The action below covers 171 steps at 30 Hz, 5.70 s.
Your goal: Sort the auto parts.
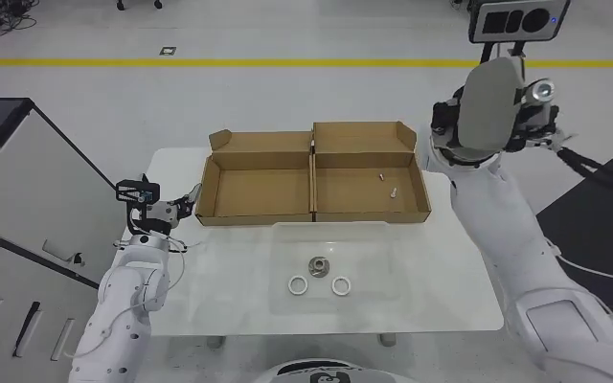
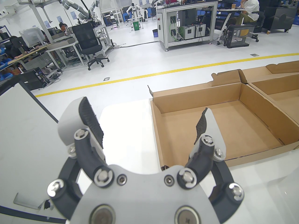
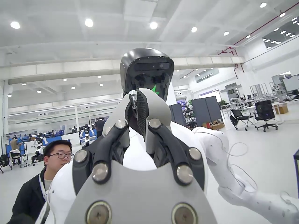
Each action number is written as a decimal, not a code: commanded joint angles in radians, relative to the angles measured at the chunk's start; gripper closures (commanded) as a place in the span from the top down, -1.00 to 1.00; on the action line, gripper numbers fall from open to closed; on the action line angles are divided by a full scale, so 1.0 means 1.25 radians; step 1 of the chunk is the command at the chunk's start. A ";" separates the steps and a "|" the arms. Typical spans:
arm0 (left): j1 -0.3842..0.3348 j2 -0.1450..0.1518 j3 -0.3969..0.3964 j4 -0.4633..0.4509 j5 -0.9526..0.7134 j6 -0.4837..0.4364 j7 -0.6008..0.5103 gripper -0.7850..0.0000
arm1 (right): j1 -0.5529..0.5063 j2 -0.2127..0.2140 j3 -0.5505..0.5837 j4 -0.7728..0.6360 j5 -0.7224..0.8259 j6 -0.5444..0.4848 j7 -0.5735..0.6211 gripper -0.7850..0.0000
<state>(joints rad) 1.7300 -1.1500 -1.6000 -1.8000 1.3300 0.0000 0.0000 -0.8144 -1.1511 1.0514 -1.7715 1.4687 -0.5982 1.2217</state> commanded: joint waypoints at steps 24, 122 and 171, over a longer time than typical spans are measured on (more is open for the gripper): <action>0.000 0.000 0.000 0.000 0.000 0.000 0.000 1.00 | -0.030 -0.018 0.069 -0.011 -0.168 0.084 -0.007 -1.00; 0.000 0.000 0.000 0.000 0.000 0.000 0.000 1.00 | 0.307 0.042 -0.167 0.569 -1.501 0.186 0.111 -1.00; 0.000 0.000 0.000 0.000 0.000 0.000 0.000 1.00 | 0.345 -0.295 -0.511 1.163 -1.696 0.419 -0.076 -0.90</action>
<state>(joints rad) 1.7300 -1.1500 -1.6000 -1.8000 1.3300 0.0000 0.0000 -0.3842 -1.5167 0.4130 -0.3250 -0.6496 -0.0740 1.1269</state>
